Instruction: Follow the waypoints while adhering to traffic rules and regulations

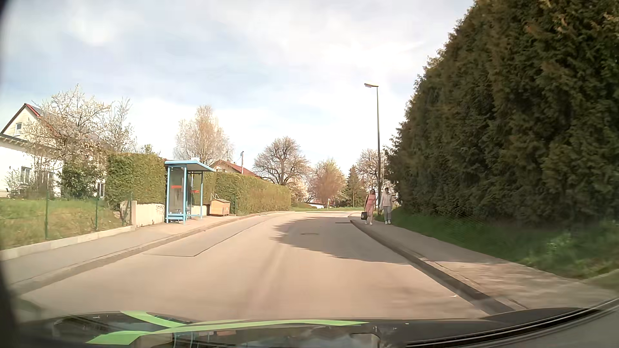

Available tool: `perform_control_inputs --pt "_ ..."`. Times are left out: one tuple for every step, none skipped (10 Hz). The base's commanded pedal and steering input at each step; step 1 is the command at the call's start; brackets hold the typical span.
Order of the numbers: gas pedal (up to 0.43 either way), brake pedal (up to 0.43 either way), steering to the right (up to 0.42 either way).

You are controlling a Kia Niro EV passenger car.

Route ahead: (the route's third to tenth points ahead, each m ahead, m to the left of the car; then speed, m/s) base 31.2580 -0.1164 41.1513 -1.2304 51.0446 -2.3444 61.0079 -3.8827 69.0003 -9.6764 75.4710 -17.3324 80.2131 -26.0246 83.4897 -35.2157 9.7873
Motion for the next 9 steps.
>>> perform_control_inputs --pt "0.189 0.0 -0.029" --pt "0.189 0.0 -0.019" --pt "0.189 0.0 -0.013" --pt "0.189 0.0 -0.011" --pt "0.177 0.0 -0.011" --pt "0.157 0.0 -0.012" --pt "0.13 0.0 -0.012" --pt "0.11 0.0 -0.012" --pt "0.11 0.0 -0.012"
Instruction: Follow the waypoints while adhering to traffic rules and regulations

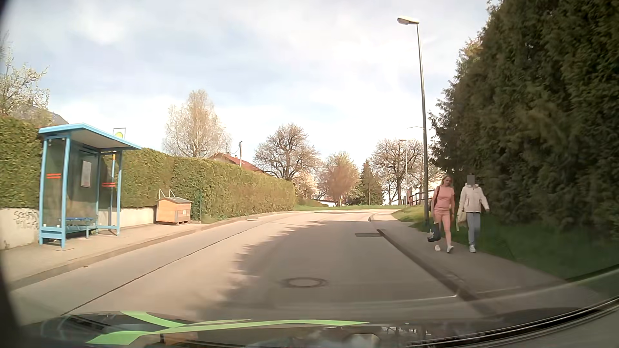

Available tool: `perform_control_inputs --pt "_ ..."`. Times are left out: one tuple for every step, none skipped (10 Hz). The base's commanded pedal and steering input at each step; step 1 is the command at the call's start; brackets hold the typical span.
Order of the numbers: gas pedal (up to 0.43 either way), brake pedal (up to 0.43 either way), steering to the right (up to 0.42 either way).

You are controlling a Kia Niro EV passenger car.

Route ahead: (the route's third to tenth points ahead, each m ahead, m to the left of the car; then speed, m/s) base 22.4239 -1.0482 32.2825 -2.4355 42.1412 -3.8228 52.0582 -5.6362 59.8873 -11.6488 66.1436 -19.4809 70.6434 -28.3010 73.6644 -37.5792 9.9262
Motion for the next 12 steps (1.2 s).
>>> perform_control_inputs --pt "0.11 0.0 -0.012" --pt "0.11 0.0 -0.012" --pt "0.11 0.0 -0.012" --pt "0.118 0.0 -0.012" --pt "0.118 0.0 -0.006" --pt "0.13 0.0 0.003" --pt "0.13 0.0 0.006" --pt "0.13 0.0 0.007" --pt "0.118 0.0 0.007" --pt "0.047 0.0 0.011" --pt "0.0 0.0 0.015" --pt "0.0 0.0 0.022"
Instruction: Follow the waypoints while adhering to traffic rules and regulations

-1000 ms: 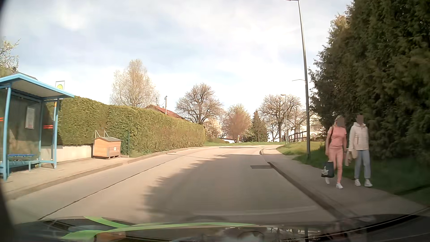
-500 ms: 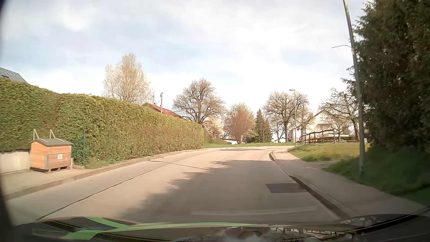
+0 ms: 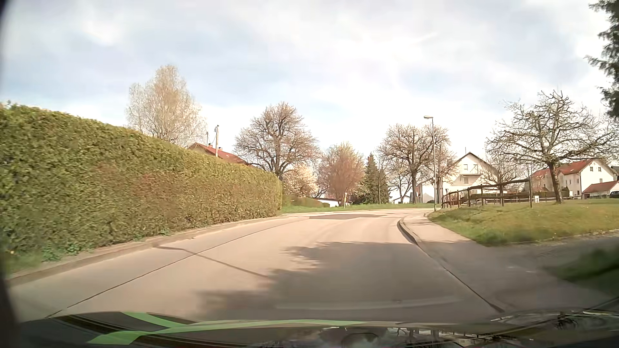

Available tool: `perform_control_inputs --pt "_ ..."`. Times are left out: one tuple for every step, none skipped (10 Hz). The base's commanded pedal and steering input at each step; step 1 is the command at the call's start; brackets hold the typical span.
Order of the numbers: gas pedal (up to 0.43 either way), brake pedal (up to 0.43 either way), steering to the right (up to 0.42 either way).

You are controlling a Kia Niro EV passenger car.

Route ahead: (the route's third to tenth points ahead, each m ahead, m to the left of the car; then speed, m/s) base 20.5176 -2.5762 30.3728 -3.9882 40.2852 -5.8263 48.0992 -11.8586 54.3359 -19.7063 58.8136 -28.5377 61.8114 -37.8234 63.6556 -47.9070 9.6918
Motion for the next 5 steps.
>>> perform_control_inputs --pt "0.02 0.0 0.025" --pt "0.067 0.0 0.028" --pt "0.087 0.0 0.029" --pt "0.098 0.0 0.029" --pt "0.098 0.0 0.029"
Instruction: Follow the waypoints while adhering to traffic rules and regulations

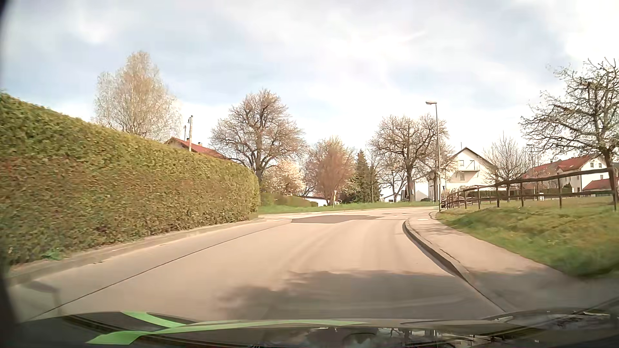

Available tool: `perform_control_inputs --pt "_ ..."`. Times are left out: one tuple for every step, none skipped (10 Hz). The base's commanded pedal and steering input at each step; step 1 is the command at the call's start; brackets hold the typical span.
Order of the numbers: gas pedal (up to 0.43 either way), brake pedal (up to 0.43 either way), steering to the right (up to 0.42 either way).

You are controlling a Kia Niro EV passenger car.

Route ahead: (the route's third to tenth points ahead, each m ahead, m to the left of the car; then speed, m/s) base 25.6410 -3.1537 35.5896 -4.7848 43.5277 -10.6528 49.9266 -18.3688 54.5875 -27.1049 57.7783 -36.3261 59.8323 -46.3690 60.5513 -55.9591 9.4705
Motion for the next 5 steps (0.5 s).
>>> perform_control_inputs --pt "0.11 0.0 0.029" --pt "0.11 0.0 0.031" --pt "0.11 0.0 0.031" --pt "0.11 0.0 0.033" --pt "0.11 0.0 0.034"
